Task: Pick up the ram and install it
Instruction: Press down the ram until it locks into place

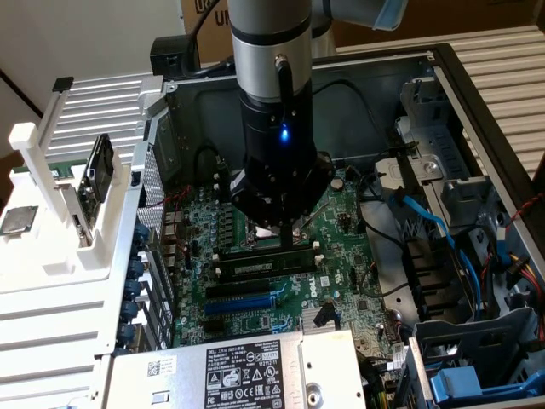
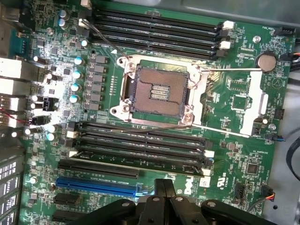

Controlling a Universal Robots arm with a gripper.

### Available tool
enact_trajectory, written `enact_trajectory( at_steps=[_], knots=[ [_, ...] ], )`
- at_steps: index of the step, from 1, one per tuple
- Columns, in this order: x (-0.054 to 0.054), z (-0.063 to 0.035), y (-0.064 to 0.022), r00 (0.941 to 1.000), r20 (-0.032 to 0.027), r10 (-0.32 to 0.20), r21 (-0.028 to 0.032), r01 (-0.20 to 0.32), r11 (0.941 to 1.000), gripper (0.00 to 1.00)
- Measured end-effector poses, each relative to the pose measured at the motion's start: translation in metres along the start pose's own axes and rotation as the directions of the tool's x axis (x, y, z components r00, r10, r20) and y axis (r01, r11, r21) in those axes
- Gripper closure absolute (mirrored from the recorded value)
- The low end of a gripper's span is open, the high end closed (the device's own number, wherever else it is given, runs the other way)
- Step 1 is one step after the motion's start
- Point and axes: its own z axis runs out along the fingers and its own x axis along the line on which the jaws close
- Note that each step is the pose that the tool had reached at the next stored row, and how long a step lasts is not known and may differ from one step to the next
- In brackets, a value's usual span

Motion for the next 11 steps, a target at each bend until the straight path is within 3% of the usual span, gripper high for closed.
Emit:
enact_trajectory(
  at_steps=[7,11],
  knots=[
    [-0.013,0.0004,-0.0015,1.0,-0.0001,0.0,0.0,0.0,1.0,0.9],
    [-0.015,0.0016,-0.0016,1.0,-0.0001,0.0,0.0,0.0,1.0,0.9]
  ],
)
